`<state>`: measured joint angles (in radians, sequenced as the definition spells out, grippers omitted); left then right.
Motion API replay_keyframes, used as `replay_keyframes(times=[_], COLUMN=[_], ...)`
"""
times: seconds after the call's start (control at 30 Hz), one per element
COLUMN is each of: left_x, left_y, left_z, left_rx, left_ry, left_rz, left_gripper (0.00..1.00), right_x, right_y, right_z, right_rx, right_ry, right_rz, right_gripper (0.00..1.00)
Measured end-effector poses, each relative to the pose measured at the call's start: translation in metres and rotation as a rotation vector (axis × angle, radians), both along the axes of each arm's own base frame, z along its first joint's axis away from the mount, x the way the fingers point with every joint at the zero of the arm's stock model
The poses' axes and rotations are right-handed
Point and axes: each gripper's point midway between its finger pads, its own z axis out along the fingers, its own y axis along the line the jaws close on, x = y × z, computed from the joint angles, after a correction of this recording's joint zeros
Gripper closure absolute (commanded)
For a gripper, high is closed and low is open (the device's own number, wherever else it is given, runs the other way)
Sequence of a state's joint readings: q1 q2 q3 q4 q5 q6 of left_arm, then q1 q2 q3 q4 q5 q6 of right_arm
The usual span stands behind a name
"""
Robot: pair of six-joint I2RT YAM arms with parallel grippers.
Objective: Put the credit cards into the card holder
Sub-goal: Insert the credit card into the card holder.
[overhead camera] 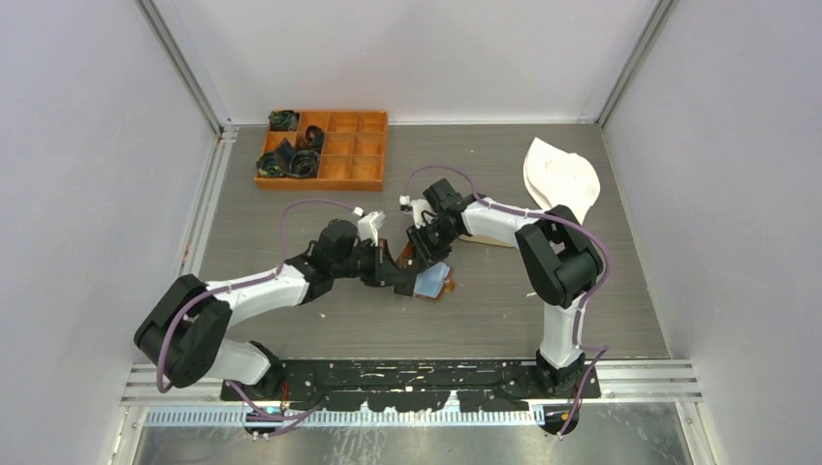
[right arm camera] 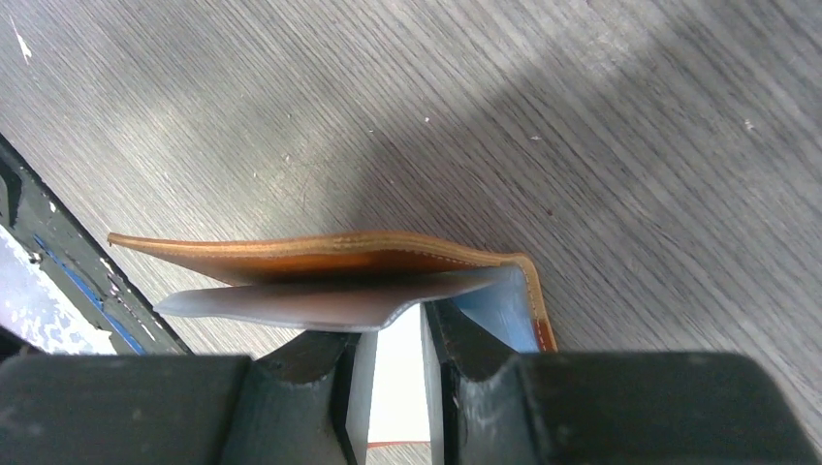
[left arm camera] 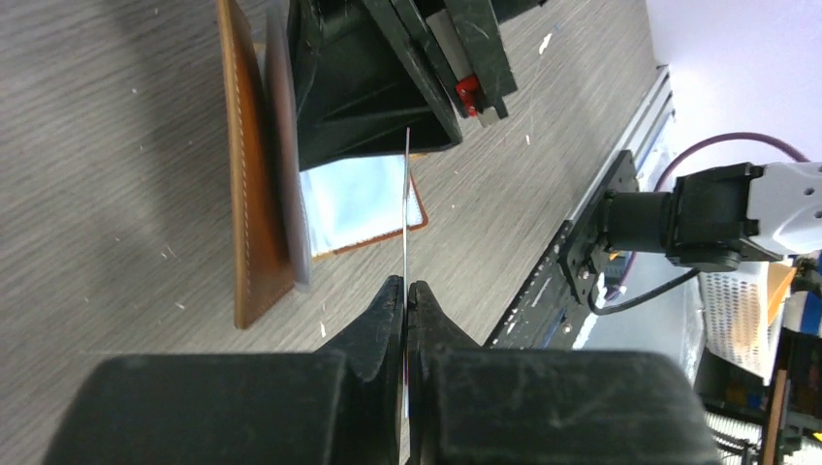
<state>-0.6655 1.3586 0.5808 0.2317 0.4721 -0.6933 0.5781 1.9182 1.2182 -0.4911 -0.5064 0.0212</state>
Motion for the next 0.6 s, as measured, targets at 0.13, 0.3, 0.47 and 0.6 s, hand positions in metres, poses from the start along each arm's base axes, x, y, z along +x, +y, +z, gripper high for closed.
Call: replay_keyframes(times=[0.13, 0.3, 0.47, 0.6], left_x=[0.01, 0.017, 0.025, 0.037], left_y=[-0.002, 0.01, 0.016, 0.012], left_z=[-0.013, -0.045, -0.058, -0.056], left_rx=[0.055, 0.18, 0.243, 0.244], left_ry=[-0.014, -0.001, 0.008, -0.008], left_rz=[-0.009, 0.017, 0.032, 0.042], left_gripper=[1.0, 1.0, 1.0, 1.0], right_x=[0.0, 0.007, 0.01, 0.01], right_y=[-0.002, -0.012, -0.027, -0.039], right_z=[0.0, 0.0, 0.003, 0.008], right_rx=[-0.005, -0.035, -0.087, -0.112], right_ry=[-0.007, -0.039, -0.085, -0.096], right_rz=[0.015, 0.036, 0.069, 0.081], right_gripper=[0.71, 0.69, 0.63, 0.55])
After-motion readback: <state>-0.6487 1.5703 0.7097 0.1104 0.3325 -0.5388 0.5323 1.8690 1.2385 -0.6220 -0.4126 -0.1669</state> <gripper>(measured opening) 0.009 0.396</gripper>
